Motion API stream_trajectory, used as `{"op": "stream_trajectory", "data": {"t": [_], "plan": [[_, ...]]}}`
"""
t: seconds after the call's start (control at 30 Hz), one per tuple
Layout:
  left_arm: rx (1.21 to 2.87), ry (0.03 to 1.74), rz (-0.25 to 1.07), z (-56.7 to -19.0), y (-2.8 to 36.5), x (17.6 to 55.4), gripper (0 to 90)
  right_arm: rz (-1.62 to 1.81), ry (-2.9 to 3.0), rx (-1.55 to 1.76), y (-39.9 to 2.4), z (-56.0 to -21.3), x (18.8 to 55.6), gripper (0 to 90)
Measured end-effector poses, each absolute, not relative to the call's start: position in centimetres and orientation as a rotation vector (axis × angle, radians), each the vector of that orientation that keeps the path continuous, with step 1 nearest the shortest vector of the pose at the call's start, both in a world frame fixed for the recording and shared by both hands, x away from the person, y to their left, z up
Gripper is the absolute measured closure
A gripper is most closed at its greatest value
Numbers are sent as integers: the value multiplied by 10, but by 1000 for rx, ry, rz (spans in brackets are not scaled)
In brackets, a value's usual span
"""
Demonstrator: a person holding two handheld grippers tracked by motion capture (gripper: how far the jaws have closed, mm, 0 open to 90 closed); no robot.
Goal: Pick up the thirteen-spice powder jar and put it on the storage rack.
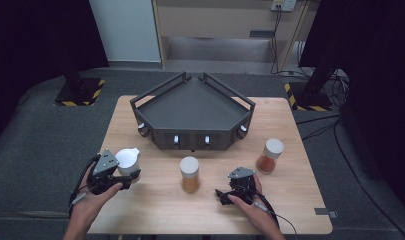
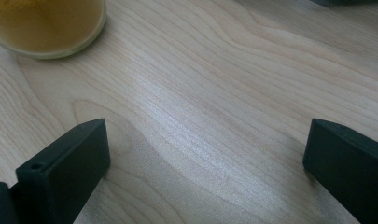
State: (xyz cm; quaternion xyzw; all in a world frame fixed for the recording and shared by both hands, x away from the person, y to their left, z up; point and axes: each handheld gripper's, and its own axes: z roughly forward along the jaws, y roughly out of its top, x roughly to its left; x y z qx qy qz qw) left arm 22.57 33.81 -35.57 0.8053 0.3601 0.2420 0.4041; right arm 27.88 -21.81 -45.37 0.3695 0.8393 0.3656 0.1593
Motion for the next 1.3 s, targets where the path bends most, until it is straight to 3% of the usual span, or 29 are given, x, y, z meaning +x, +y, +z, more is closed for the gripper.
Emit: {"op": "stream_trajectory", "data": {"t": [1.3], "plan": [[2071,707,542,-300,335,279,292,1045,2399,1056,-218,-454,279,8]]}}
